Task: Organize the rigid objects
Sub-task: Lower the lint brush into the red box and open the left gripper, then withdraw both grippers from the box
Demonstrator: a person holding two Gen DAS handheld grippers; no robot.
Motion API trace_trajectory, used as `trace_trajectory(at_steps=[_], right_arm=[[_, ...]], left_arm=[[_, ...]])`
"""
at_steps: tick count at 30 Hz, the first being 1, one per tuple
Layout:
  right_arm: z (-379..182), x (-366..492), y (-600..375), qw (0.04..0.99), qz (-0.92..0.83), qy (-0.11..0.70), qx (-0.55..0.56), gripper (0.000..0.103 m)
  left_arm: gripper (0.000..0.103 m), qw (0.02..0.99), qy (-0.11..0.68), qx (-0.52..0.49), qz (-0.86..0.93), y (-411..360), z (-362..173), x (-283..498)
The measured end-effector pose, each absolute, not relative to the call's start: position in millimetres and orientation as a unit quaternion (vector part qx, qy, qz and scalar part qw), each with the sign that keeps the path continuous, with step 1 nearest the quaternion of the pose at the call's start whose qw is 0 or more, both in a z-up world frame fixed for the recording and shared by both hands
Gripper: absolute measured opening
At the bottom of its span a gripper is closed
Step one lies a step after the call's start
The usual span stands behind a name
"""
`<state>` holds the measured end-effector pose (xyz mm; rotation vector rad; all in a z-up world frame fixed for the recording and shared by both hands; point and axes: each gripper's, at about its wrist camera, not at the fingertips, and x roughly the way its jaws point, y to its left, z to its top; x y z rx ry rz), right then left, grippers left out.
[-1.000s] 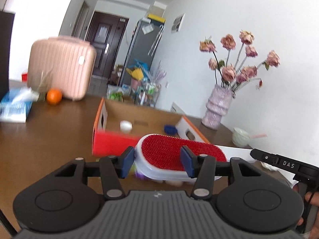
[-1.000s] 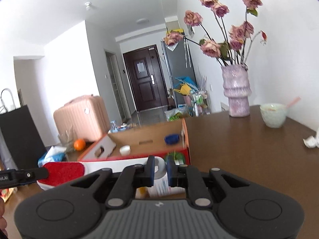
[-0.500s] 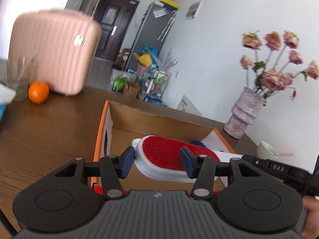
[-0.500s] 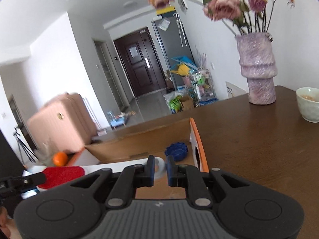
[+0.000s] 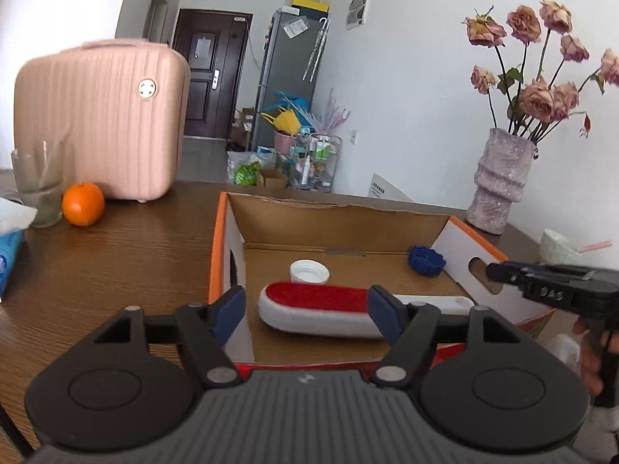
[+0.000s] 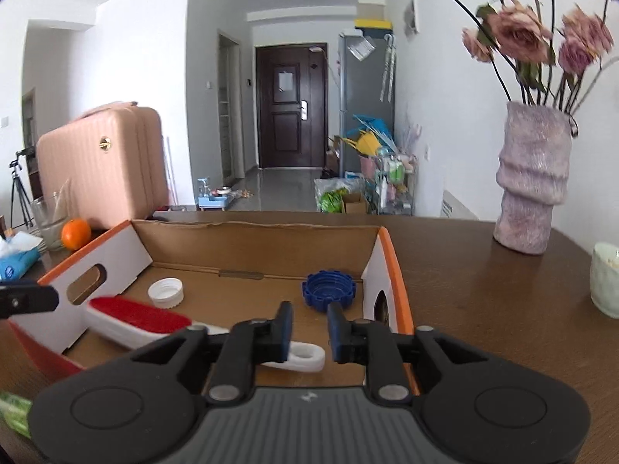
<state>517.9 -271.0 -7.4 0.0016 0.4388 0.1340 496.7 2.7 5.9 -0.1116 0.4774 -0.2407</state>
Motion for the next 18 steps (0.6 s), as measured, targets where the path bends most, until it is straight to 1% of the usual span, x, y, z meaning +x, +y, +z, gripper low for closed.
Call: trace_trajectory(at_steps=[1,2,7,10,12,14,16,18], right_arm=[[-6.3,516.5,-272.7,0.976,0.062,0.21,0.0,0.036],[-5.5,514.3,-273.5,0.978,0.059,0.201,0.0,0.041],[-5.6,509.2,-274.1,0.983,0.057,0.176,0.003,0.042],[-3.3,503.3,-271.9,0.983,0.067,0.171,0.004,0.042],[2.6,495.1,-272.0,0.983,0.079,0.165,0.008,0.045],[9.7,478.3,-273.9,0.985,0.075,0.158,0.013,0.057],[16.2,457.2,-274.6,0.986,0.078,0.149,0.011,0.059],[23.1,434.0,-275.7,0.986,0.085,0.142,0.001,0.059]], left_arm=[[0.075,0.963,0.236,-0.051,-0.119,1.9,4.7,496.2],[0.076,0.964,0.236,-0.045,-0.117,1.1,3.0,495.9],[0.078,0.966,0.231,-0.03,-0.116,-2.0,1.7,494.4],[0.083,0.971,0.214,-0.006,-0.103,-5.9,6.3,486.6],[0.084,0.976,0.202,-0.004,-0.079,-5.4,8.6,475.8],[0.084,0.976,0.207,-0.016,-0.065,-2.2,11.6,460.1],[0.084,0.977,0.206,-0.009,-0.057,-1.1,16.1,438.3],[0.089,0.981,0.189,0.015,-0.048,-2.7,22.6,412.0]])
